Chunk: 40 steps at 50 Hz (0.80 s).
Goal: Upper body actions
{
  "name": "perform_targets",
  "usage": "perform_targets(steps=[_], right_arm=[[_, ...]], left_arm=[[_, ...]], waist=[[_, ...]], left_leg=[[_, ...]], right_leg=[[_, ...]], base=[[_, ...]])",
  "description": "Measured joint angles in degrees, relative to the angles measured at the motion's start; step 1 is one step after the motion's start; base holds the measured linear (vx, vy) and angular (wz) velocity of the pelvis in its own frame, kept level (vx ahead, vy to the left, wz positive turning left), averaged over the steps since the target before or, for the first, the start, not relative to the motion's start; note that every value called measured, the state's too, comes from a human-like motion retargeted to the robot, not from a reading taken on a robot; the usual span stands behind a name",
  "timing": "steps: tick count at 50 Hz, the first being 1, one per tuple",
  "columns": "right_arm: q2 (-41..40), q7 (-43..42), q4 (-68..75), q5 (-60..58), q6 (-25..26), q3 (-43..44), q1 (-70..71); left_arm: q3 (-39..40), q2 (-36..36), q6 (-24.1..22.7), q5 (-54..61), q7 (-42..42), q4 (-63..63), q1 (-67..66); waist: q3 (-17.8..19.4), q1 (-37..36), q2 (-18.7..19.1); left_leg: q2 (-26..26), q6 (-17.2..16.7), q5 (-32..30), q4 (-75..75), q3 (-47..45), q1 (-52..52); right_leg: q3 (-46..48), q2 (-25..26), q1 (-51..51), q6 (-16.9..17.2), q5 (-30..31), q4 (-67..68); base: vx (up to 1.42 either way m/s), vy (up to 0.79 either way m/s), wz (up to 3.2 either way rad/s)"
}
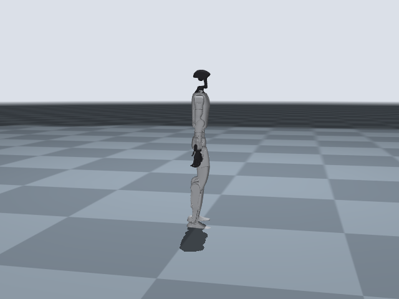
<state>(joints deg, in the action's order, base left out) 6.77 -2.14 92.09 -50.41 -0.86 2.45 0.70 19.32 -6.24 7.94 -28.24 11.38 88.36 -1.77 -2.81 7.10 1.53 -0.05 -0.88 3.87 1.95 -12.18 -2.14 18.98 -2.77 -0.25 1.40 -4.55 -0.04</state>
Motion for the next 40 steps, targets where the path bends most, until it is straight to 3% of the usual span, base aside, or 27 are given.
perform_targets(steps=[5,12,40], right_arm=[[0.02,-2.05,-0.02,0.47,-0.57,0.13,-0.07],[0.00,-5.14,-0.09,1.34,-1.30,0.10,-0.10],[0.04,-5.68,-0.23,0.17,-1.46,-0.06,-0.05]], left_arm=[[-0.25,0.17,-1.10,0.45,-1.77,-0.22,-0.16],[-0.53,0.51,-4.16,3.75,-10.59,-0.42,-0.34],[-1.92,0.23,-3.08,-0.30,-10.78,-0.88,-0.45]], waist=[[-0.13,0.09,0.04],[-0.21,0.11,0.02],[-0.92,0.03,0.41]], left_leg=[[0.01,0.02,0.04,-0.03,-0.05,-0.03],[-0.01,0.03,0.07,-0.04,-0.09,0.03],[-0.08,0.10,0.15,-0.02,-0.05,-0.10]], right_leg=[[-0.07,0.02,-0.12,0.01,0.00,0.03],[-0.14,0.04,-0.11,-0.01,-0.02,0.03],[-0.23,0.05,-0.32,0.00,-0.07,0.13]], base=[[0.00,0.00,0.00],[0.00,0.00,0.00],[0.00,0.00,0.00]])
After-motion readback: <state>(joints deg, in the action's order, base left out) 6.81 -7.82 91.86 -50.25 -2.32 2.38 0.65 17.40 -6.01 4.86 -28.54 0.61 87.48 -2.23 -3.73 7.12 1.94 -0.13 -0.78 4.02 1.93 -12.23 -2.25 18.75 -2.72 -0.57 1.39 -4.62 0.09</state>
